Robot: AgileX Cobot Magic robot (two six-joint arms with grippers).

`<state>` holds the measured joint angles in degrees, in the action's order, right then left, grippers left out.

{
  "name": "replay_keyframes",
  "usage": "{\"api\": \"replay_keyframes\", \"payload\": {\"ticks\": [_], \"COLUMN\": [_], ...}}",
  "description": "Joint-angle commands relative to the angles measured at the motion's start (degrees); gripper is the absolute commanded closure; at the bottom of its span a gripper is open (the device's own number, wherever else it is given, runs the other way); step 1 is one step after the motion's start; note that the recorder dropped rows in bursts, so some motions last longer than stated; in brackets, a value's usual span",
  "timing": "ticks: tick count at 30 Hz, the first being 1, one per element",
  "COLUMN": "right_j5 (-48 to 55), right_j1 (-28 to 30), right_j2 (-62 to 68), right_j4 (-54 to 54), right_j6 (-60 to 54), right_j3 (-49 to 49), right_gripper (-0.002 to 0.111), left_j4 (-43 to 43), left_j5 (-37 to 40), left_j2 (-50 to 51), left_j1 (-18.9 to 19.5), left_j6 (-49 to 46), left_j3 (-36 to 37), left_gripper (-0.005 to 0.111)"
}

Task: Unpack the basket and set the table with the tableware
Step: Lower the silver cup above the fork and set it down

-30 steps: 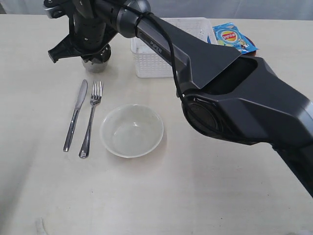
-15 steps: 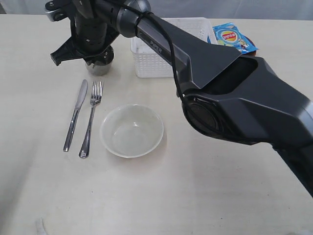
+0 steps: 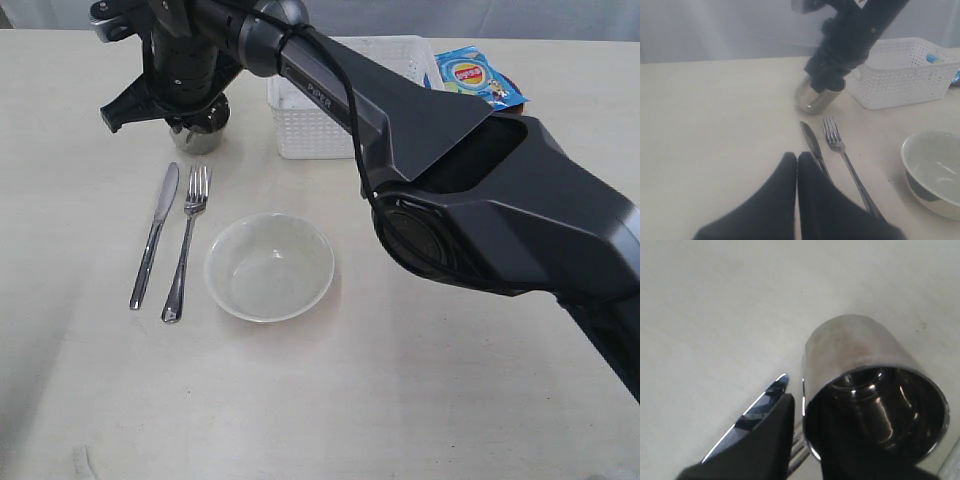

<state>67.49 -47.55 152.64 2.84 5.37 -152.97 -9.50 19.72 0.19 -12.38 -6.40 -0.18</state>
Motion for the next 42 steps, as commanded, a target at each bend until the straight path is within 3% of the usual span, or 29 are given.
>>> {"api": "replay_keyframes", "payload": {"ticks": [1,17,42], "right_j5": [0.16,-5.7,-2.51], "right_j1": [0.1,0.76,2.8], "right_j2": [-0.45,-1.29,-1.06], "right_j4": [0.22,1.25,-0.42], "right_j6": [-0.07,-0.51,-0.38], "right_j3": [-0.25,-0.25,-0.25], "right_gripper": [0.075,0.075,0.075], "left_j4": [0.02,0.02,0.02], "left_j5": [-0.1,-0.1,-0.1], "left_j2": [-0.19,-0.19,-0.19], "left_j1": [-0.33,-0.33,-0.33], "left_j6": [0.0,0.0,0.0], "left_j3": [0.18,0.18,0.18], "left_gripper": [0.107,0.107,0.107]}}
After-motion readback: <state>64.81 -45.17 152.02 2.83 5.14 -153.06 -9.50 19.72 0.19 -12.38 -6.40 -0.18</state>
